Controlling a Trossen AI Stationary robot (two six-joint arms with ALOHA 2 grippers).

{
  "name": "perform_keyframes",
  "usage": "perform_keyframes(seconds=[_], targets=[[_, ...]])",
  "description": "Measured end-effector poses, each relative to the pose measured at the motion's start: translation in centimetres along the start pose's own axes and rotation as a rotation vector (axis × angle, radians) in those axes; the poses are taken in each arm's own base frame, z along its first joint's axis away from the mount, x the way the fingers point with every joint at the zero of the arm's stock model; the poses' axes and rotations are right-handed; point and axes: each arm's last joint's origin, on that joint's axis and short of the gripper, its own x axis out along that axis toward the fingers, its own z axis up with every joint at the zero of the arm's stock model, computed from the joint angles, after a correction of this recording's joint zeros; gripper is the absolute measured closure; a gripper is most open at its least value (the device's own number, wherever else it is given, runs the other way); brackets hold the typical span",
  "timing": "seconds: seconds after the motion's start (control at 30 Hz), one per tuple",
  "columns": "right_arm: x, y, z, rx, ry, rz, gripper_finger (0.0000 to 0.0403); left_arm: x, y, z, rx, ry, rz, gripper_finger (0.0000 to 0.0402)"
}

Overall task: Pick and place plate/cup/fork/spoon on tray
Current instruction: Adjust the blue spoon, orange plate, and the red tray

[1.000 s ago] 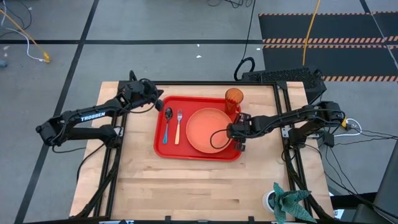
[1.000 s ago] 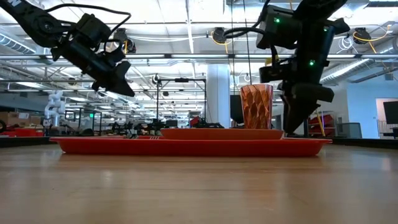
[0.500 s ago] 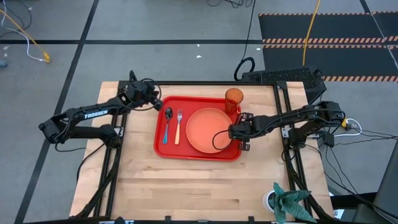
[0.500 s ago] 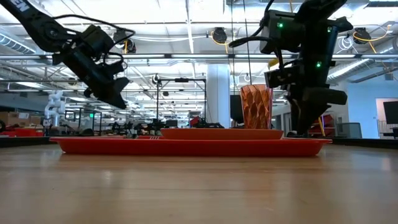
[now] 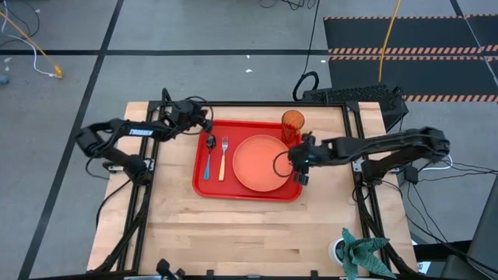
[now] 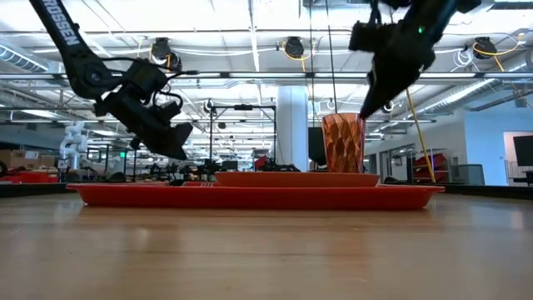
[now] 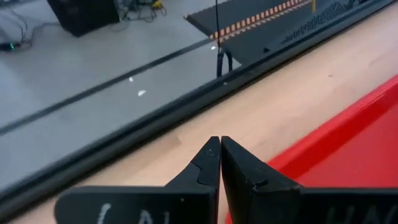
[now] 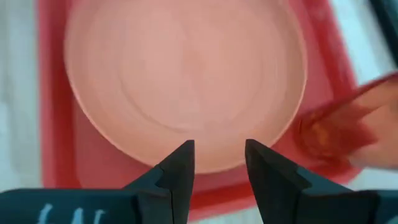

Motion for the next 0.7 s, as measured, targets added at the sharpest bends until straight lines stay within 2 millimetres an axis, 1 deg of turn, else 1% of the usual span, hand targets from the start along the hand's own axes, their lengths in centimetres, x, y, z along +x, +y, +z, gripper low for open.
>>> perform_keyframes(seconds=[0.1, 0.2, 0.3, 0.4, 0.5, 0.6, 0.7], targets=[[-1.4, -0.2, 0.5, 0.009, -0.1, 0.031, 0.0266, 0.6, 0.5, -0.2, 0.033, -0.014, 0.016, 0.0385], [-2.7, -0.4, 1.2, 0.02, -0.212, 0.058, 0.0266, 1.4, 1.2, -0.3, 0.02, -0.013, 0.034, 0.0385], [-4.0, -0.4, 1.9, 0.034, -0.338, 0.151, 0.0266, 2.0, 1.6, -0.5, -0.022, 0.012, -0.019, 0.0385], [-5.5, -0.5, 2.7, 0.04, -0.475, 0.227, 0.0266, 2.4, 1.5, -0.7, -0.038, 0.029, -0.09, 0.0385], [-6.9, -0.7, 3.2, 0.047, -0.587, 0.265, 0.0266, 2.7, 1.1, -1.0, -0.042, 0.05, -0.129, 0.0385], [-8.0, -1.0, 3.2, 0.056, -0.643, 0.27, 0.0266, 2.9, 0.8, -1.8, -0.048, 0.099, -0.14, 0.0385], [-8.6, -1.2, 3.0, 0.06, -0.662, 0.271, 0.0266, 3.0, 0.5, -2.3, -0.024, 0.135, -0.141, 0.0385]])
